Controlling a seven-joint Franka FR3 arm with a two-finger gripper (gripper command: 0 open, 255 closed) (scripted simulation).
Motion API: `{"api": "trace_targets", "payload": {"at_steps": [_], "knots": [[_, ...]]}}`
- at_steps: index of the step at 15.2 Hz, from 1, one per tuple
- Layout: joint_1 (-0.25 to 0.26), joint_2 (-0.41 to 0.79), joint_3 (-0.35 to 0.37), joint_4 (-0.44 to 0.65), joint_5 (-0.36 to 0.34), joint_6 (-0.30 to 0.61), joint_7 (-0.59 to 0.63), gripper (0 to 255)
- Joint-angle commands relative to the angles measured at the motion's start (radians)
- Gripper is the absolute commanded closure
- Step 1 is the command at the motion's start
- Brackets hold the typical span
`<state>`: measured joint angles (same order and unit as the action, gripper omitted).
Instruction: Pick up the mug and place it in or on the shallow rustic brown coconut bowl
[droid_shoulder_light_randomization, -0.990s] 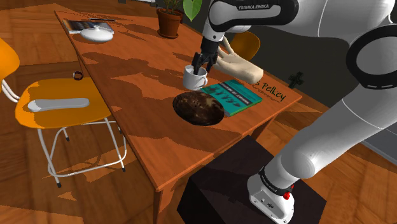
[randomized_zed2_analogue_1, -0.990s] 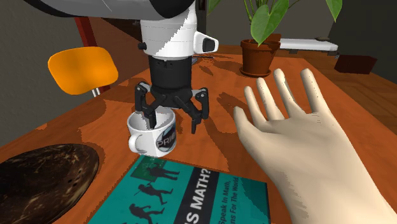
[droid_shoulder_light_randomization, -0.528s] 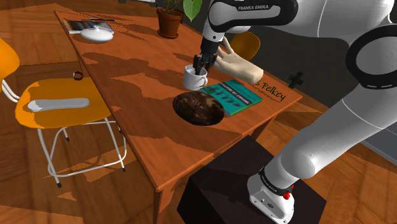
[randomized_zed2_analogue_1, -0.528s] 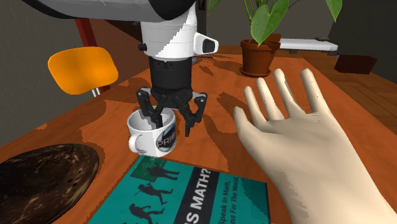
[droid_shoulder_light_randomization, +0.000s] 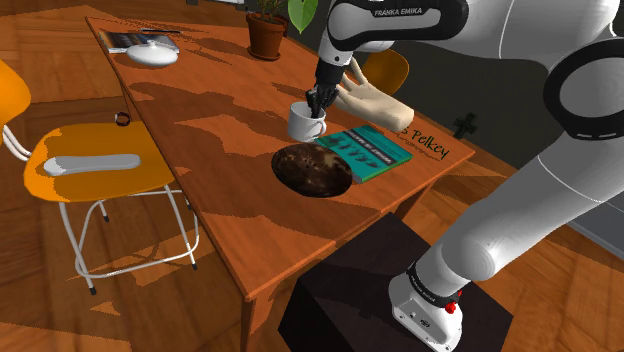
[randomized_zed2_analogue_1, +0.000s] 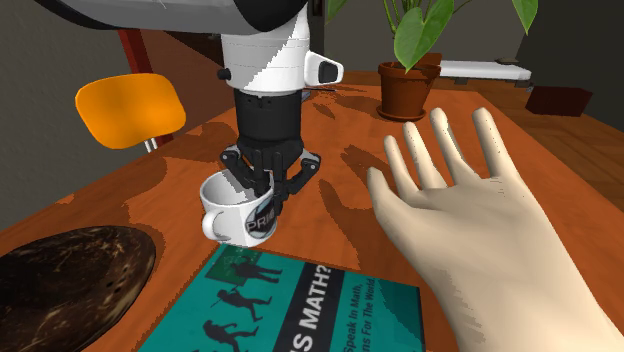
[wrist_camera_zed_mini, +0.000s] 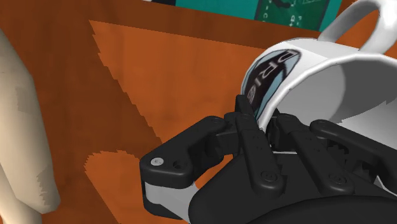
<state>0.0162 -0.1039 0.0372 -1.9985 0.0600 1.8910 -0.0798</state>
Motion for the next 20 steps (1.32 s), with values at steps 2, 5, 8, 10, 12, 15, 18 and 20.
{"api": "trace_targets", "payload": {"at_steps": [2,5,8,10,12,15,18,20], "knots": [[0.0,-0.002,0.0,0.011,0.0,-0.013,0.001,255],[0.0,-0.006,0.0,0.048,-0.001,-0.053,0.003,255],[0.0,-0.007,-0.001,0.086,-0.001,-0.093,0.004,255],[-0.001,-0.008,-0.001,0.113,-0.002,-0.12,0.006,255],[-0.001,-0.007,-0.001,0.14,-0.002,-0.147,0.007,255],[-0.001,-0.004,-0.001,0.184,-0.003,-0.188,0.009,255],[-0.001,0.001,-0.002,0.23,-0.003,-0.229,0.011,255],[-0.001,0.005,-0.002,0.262,-0.003,-0.256,0.012,255]]}}
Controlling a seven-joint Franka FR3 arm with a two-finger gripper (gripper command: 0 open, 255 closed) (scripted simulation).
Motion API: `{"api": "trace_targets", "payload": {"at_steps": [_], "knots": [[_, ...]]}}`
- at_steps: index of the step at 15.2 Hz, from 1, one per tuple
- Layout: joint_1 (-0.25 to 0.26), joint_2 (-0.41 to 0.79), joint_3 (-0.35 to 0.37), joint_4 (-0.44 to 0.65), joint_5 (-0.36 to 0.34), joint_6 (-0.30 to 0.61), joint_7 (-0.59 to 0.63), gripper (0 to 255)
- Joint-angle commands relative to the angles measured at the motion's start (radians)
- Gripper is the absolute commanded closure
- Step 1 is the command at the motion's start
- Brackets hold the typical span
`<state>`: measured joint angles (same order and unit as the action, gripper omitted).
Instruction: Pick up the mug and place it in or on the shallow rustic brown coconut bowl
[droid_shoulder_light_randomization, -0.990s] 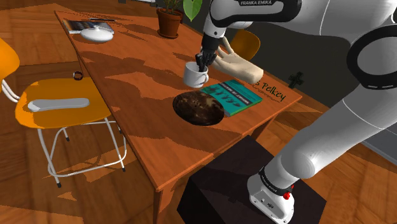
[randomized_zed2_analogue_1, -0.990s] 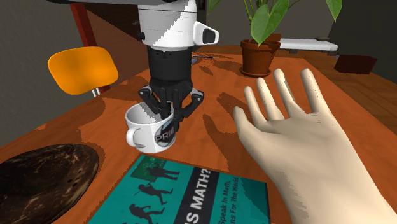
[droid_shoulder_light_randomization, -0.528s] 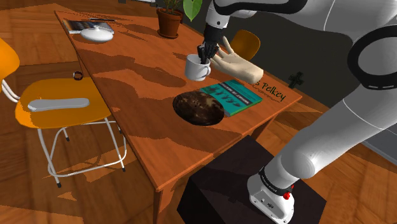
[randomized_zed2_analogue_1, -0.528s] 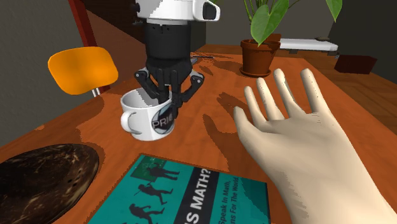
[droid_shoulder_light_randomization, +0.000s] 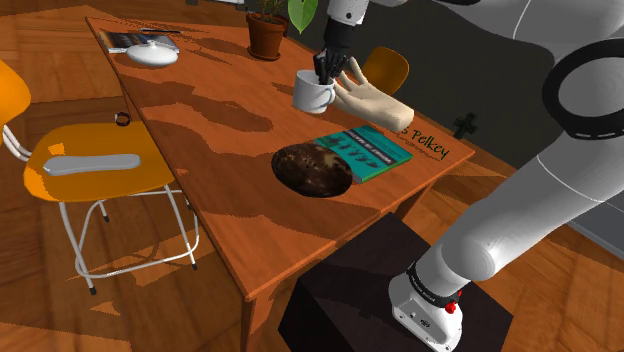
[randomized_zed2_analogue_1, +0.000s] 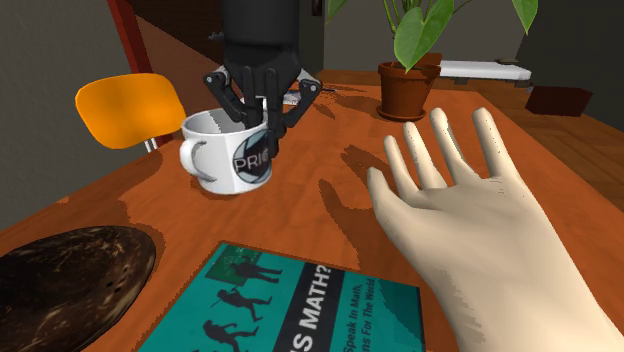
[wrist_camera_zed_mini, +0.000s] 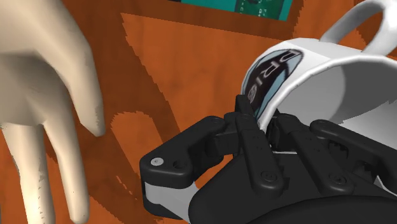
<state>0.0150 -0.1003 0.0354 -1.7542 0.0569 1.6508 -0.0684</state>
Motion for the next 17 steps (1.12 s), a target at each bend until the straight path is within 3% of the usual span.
{"api": "trace_targets", "payload": {"at_steps": [1,4,17], "knots": [[0.0,0.004,0.0,0.034,0.0,-0.03,0.002,255],[0.0,0.013,0.0,0.085,-0.001,-0.072,0.004,255],[0.084,-0.373,0.117,-0.264,0.065,-0.095,0.192,255]]}}
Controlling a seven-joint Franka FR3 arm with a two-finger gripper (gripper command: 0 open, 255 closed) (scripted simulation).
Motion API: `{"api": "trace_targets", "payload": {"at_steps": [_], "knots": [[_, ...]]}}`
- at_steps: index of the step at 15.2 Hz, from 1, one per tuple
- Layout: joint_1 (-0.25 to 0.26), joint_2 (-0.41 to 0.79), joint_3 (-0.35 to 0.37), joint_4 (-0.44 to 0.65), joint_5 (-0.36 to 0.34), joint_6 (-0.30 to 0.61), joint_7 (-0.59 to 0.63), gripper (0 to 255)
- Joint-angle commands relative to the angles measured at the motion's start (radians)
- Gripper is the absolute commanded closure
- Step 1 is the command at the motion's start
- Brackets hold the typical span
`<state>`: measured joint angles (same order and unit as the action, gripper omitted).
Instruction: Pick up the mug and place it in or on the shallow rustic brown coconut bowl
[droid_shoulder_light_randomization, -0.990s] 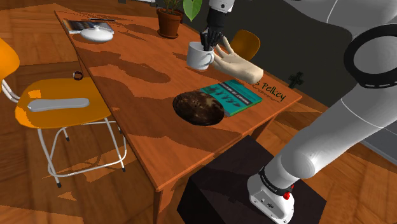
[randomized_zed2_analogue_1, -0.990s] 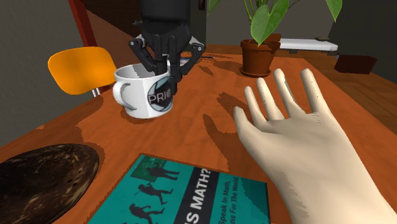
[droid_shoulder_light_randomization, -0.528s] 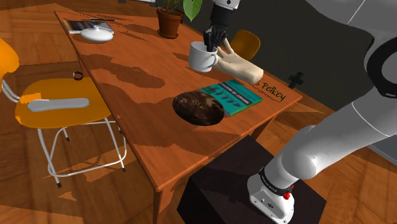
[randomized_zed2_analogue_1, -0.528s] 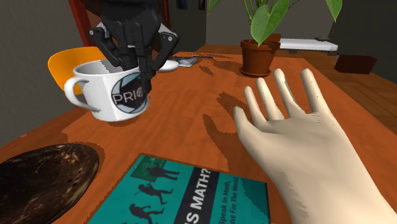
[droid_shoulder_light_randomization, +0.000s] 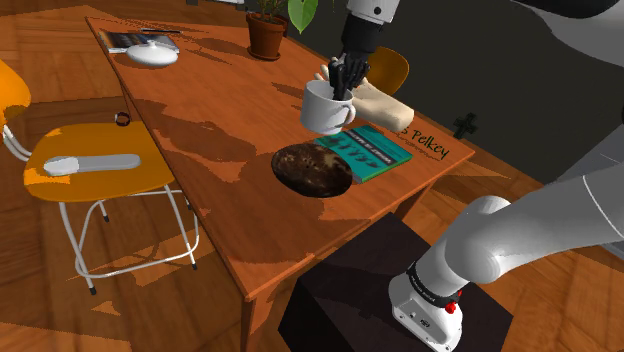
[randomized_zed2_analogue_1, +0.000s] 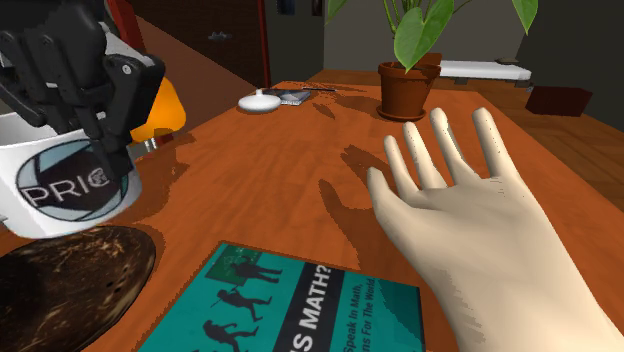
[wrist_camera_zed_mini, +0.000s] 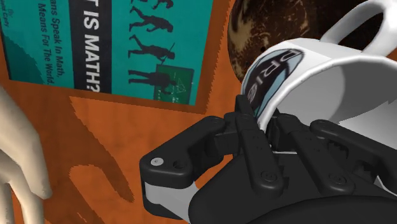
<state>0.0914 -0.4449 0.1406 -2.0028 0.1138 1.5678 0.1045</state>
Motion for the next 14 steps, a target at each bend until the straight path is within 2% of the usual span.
{"api": "trace_targets", "payload": {"at_steps": [1,5,14], "knots": [[0.015,-0.054,0.022,-0.032,0.017,-0.018,0.035,255],[0.04,-0.136,0.061,-0.083,0.049,-0.043,0.091,255],[0.045,-0.166,0.07,-0.227,0.059,0.071,0.081,255]]}}
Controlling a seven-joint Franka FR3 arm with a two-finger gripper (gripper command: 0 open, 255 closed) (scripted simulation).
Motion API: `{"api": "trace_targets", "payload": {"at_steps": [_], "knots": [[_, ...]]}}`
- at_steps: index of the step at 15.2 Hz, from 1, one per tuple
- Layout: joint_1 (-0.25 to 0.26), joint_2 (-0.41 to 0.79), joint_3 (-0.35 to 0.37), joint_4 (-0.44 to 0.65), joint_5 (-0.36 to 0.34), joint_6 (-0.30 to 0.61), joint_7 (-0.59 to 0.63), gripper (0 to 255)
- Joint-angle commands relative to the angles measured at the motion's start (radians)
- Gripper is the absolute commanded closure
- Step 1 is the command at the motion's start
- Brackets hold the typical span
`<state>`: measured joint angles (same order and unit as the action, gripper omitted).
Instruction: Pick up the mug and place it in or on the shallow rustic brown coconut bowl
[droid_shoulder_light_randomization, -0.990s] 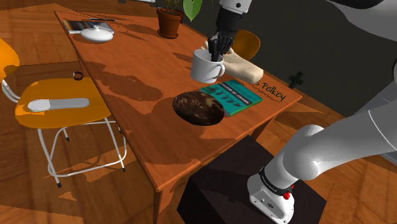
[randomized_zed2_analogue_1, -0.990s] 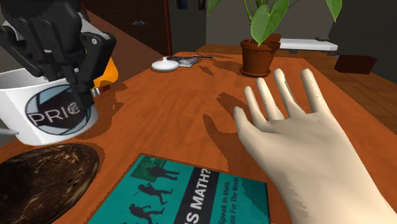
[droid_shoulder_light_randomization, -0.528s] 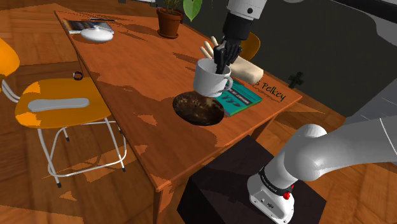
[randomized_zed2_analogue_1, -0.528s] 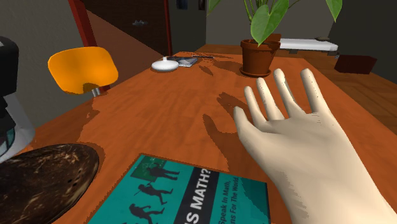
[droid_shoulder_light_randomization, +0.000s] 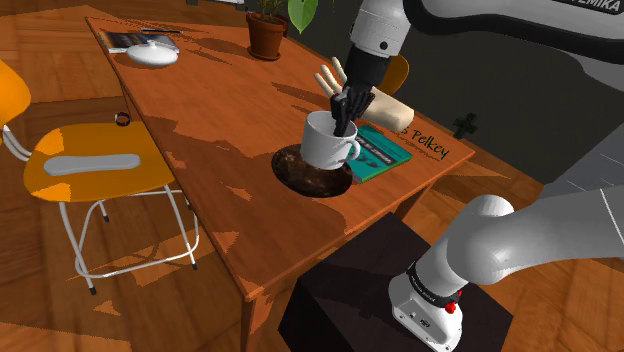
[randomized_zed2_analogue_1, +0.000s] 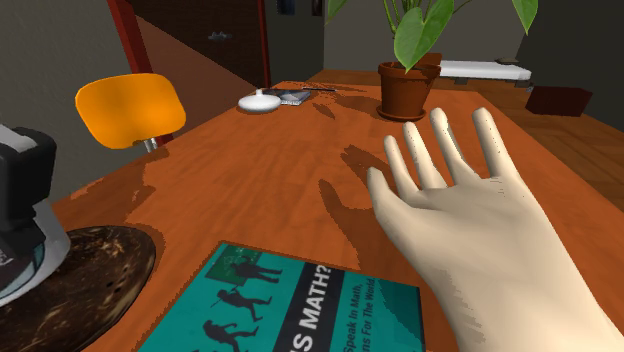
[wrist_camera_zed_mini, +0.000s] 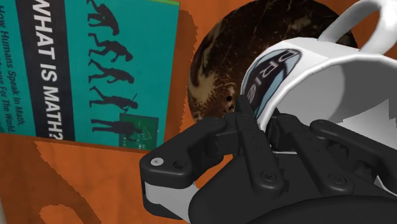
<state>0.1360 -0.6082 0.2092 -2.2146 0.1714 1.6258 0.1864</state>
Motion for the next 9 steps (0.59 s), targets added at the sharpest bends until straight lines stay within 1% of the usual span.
{"api": "trace_targets", "payload": {"at_steps": [1,7,9], "knots": [[0.001,-0.005,0.002,-0.031,0.002,0.026,-0.002,255],[0.004,-0.015,0.009,-0.115,0.01,0.1,-0.008,255],[0.004,-0.015,0.009,-0.115,0.01,0.1,-0.008,255]]}}
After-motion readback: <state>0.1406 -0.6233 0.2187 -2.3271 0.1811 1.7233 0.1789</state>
